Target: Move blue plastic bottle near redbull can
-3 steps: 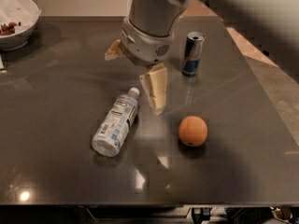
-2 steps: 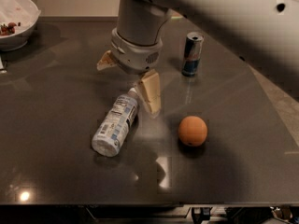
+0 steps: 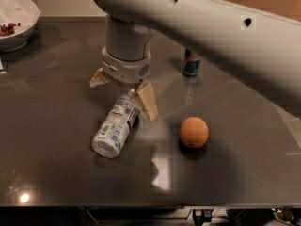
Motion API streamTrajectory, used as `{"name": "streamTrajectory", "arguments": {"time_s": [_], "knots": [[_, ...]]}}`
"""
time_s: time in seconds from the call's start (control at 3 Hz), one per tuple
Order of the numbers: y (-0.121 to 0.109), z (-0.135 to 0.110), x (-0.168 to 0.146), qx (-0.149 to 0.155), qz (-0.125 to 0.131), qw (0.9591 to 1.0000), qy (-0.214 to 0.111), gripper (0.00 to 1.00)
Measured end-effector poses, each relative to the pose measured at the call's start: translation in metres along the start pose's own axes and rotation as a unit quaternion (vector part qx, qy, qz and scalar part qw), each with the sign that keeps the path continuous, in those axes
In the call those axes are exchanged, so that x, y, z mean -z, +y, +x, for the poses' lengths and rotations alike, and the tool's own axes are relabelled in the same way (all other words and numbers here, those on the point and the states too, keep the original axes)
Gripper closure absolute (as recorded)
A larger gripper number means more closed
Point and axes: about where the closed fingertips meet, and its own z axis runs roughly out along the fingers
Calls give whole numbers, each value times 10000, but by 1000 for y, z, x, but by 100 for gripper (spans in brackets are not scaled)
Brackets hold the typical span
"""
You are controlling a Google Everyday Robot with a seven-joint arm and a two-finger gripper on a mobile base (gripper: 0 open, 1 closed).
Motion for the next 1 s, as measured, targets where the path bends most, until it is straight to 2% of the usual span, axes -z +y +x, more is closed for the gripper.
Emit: {"name": "streamTrajectory", "arguments": {"time_s": [0.33,0.67,1.0], "knots": [[2,-2,-14,278,-162,9995,58,0],[5,-2,-25,457,-307,9984,139,16],[7,0,-30,536,-380,9976,222,41]]}}
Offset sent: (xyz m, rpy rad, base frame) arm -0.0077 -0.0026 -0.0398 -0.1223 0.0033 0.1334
